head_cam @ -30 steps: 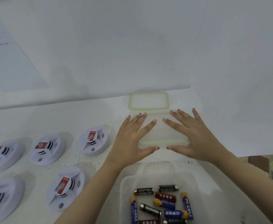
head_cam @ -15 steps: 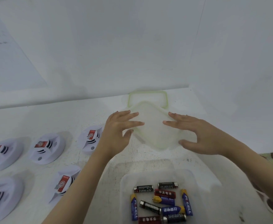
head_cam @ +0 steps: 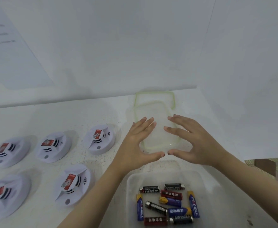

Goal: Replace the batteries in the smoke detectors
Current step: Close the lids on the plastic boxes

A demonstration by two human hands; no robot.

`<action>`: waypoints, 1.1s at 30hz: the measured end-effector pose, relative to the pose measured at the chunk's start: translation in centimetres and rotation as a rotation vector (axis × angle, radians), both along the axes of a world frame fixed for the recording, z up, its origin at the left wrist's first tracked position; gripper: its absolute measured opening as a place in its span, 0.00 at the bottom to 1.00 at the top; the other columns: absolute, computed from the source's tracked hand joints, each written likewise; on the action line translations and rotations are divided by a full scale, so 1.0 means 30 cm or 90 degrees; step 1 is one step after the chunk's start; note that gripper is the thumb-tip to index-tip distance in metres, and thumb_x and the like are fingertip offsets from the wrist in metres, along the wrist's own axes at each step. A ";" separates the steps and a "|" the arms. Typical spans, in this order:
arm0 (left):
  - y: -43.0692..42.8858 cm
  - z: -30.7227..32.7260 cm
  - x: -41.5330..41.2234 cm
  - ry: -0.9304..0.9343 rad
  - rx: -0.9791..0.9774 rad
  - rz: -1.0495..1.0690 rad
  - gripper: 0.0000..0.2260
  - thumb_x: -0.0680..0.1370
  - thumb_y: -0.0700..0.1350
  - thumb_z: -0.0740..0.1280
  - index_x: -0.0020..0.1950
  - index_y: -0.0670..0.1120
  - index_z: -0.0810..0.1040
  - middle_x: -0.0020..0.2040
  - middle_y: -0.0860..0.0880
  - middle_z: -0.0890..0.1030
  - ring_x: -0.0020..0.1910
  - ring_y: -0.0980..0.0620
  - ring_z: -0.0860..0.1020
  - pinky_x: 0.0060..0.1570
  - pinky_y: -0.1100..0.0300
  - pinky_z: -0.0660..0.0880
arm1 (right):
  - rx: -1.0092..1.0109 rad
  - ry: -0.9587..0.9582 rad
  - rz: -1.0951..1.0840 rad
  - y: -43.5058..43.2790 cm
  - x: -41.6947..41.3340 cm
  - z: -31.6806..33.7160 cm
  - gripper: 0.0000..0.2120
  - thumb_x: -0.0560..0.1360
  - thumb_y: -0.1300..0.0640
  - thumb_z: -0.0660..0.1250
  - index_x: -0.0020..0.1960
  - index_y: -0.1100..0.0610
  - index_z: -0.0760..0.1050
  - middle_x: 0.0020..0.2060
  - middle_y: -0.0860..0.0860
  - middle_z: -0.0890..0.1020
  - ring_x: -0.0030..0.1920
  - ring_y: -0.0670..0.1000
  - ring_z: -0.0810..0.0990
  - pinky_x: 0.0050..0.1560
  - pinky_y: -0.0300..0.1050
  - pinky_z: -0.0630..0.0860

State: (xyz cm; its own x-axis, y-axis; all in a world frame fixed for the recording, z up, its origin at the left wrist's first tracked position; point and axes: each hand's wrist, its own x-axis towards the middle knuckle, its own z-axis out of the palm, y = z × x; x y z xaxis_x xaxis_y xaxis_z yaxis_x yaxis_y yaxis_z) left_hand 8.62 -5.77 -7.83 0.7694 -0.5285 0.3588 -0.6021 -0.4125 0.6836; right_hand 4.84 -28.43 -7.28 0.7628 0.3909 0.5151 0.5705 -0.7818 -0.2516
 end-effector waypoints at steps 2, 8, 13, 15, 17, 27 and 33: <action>-0.006 -0.014 0.002 -0.026 -0.006 0.009 0.37 0.67 0.60 0.72 0.73 0.50 0.66 0.75 0.54 0.65 0.77 0.58 0.56 0.74 0.41 0.58 | -0.016 -0.016 0.014 0.005 0.002 -0.021 0.28 0.74 0.40 0.65 0.67 0.57 0.72 0.68 0.55 0.71 0.71 0.53 0.67 0.71 0.48 0.62; -0.015 -0.029 0.012 -0.099 -0.023 0.024 0.34 0.68 0.56 0.72 0.70 0.44 0.71 0.71 0.49 0.71 0.74 0.52 0.64 0.69 0.38 0.65 | -0.029 -0.105 0.006 0.016 0.017 -0.032 0.25 0.74 0.44 0.67 0.62 0.61 0.77 0.62 0.57 0.77 0.65 0.56 0.75 0.67 0.52 0.69; 0.012 0.050 0.019 0.046 0.021 -0.032 0.33 0.65 0.52 0.71 0.71 0.53 0.69 0.71 0.62 0.66 0.75 0.65 0.57 0.75 0.63 0.50 | 0.055 -0.011 0.032 0.000 0.017 0.017 0.23 0.77 0.43 0.58 0.64 0.58 0.75 0.63 0.52 0.77 0.65 0.50 0.73 0.67 0.50 0.67; 0.031 0.083 0.035 0.060 0.087 -0.064 0.33 0.66 0.44 0.66 0.71 0.57 0.66 0.70 0.67 0.61 0.74 0.69 0.54 0.74 0.69 0.41 | 0.044 0.022 0.029 -0.013 0.026 0.030 0.23 0.77 0.44 0.55 0.67 0.55 0.72 0.68 0.52 0.72 0.70 0.50 0.67 0.71 0.51 0.62; 0.054 0.103 0.057 0.033 0.134 -0.061 0.35 0.65 0.35 0.58 0.70 0.58 0.66 0.70 0.66 0.61 0.74 0.66 0.53 0.71 0.71 0.37 | 0.006 0.060 0.021 -0.031 0.033 0.029 0.25 0.76 0.44 0.56 0.71 0.50 0.67 0.74 0.51 0.63 0.75 0.51 0.58 0.75 0.52 0.52; 0.022 0.153 0.029 -0.036 0.313 -0.005 0.35 0.73 0.63 0.66 0.76 0.50 0.62 0.78 0.54 0.56 0.77 0.58 0.53 0.72 0.65 0.44 | -0.097 -0.076 -0.097 -0.017 0.026 -0.014 0.28 0.75 0.36 0.57 0.69 0.50 0.70 0.68 0.55 0.73 0.67 0.54 0.72 0.71 0.58 0.57; 0.020 0.054 0.035 -0.211 0.277 0.039 0.30 0.74 0.61 0.63 0.68 0.41 0.75 0.68 0.42 0.75 0.69 0.46 0.71 0.69 0.50 0.65 | -0.106 -0.124 -0.114 -0.009 0.029 -0.032 0.27 0.74 0.37 0.61 0.68 0.50 0.72 0.66 0.56 0.75 0.65 0.56 0.74 0.68 0.59 0.61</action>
State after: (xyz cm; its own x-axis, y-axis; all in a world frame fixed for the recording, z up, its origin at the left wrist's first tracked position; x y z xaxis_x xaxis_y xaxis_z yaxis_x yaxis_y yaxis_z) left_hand 9.68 -5.17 -6.22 0.6865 -0.6397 0.3457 -0.7219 -0.6564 0.2189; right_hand 5.72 -28.70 -8.24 0.7205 0.3505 0.5984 0.4449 -0.8955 -0.0110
